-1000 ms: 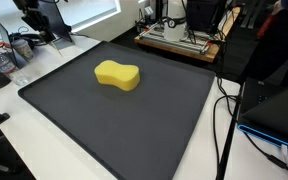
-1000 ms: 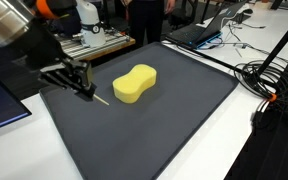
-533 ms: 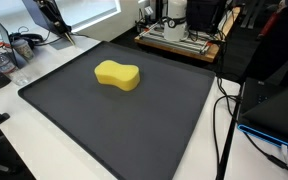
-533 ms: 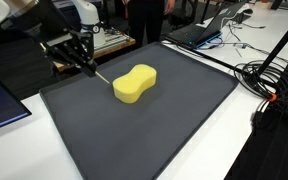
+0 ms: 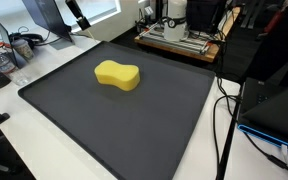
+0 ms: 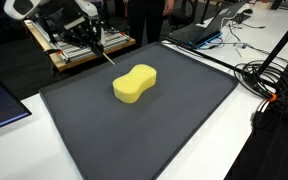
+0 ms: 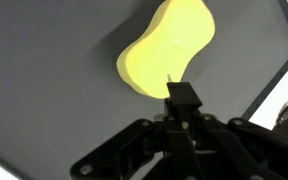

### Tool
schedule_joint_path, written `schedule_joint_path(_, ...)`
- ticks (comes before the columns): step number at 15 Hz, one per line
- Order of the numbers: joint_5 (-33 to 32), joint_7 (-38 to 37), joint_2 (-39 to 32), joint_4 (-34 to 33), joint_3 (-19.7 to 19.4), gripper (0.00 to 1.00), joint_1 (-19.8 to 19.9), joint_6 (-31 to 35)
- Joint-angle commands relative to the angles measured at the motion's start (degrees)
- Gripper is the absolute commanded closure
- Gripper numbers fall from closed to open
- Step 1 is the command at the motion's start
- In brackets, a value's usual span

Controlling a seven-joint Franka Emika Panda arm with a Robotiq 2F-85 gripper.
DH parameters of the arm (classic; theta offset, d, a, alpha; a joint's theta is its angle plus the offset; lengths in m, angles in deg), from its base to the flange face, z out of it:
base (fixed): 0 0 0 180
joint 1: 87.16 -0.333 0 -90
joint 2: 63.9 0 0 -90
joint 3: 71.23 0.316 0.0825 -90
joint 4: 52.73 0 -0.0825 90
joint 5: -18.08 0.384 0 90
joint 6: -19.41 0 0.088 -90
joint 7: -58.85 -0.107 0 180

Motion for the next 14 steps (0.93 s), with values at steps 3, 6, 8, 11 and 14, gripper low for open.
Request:
schedule_joint_path(3,1.1,2.8,6.0,8.7,-3.2,0.88,-4.6,0.6)
schedule_joint_path(6,1.3,4.1,10.7,14.6,-3.5,0.88,-5.9,1.3)
schedule_joint_path(8,1.4,4.4,11.5,15.4,-3.7,0.97,-6.0,1.5)
schedule_joint_path(11,0.5,3.4,12.6,15.7,-2.6,0.97,-8.6,2.1)
schedule_joint_path(14,-1.4,1.7,15.0,16.6,-1.7,0.97,-11.8,4.4)
